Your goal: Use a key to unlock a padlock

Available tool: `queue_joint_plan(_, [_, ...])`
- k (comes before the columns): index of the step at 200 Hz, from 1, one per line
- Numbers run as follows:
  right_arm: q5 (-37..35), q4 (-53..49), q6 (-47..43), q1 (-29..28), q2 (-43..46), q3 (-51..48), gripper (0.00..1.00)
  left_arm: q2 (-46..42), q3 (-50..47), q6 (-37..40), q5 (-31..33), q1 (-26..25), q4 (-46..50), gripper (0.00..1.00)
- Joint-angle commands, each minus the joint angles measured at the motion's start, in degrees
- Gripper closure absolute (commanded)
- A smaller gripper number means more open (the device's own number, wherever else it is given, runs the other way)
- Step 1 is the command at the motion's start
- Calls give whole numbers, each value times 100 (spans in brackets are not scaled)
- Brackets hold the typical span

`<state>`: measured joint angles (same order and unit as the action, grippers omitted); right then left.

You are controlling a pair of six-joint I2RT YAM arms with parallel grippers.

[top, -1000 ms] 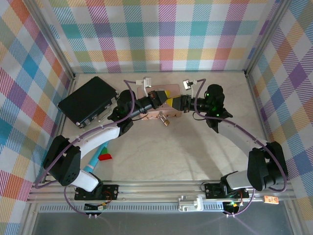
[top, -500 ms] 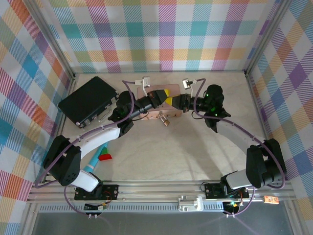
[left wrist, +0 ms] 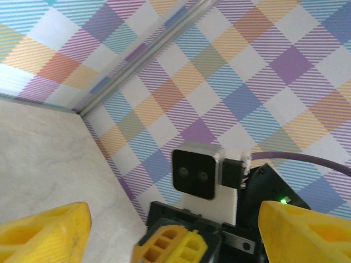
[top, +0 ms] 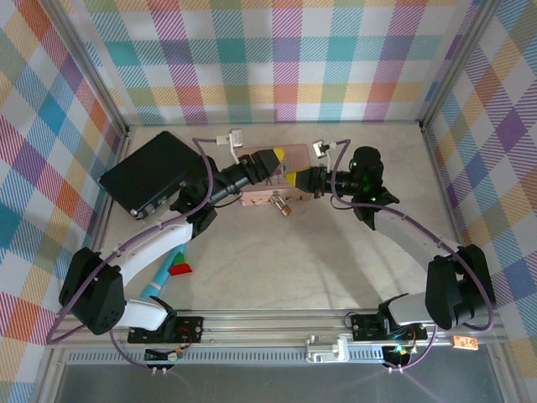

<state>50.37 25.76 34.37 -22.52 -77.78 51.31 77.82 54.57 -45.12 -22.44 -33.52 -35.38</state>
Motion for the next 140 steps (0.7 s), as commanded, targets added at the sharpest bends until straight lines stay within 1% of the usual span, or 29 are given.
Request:
queue_joint_plan(1, [-17, -493, -506, -15, 199, 5, 100, -164, -28, 434, -55, 47, 471, 22])
queue_joint_plan(23, [29, -741, -672, -15, 210, 87, 100, -78, 153, 693, -302, 73, 939, 25])
queue_joint_plan(34, [108, -841, -720, -15, 187, 160, 100, 37, 360, 917, -561, 73, 1300, 26])
queue_joint_plan(68, [165, -1128, -901, -15, 158, 304, 100, 319, 922, 1384, -1285, 78, 2048, 41])
queue_joint_plan(90, [162, -1170, -918, -22, 147, 327, 100, 350, 1021, 1523, -1382, 73, 2332, 49])
queue_joint_plan(105, [155, -1160, -890, -15, 140, 327, 100, 361, 1021, 1555, -1419, 73, 2399, 57])
queue_joint_plan(131, [151, -1135, -868, -16, 140, 330, 100, 382, 990, 1572, -1444, 73, 2465, 62])
queue_joint_plan(140, [164, -1149, -863, -16, 140, 340, 100, 380, 977, 1568, -1455, 73, 2444, 67])
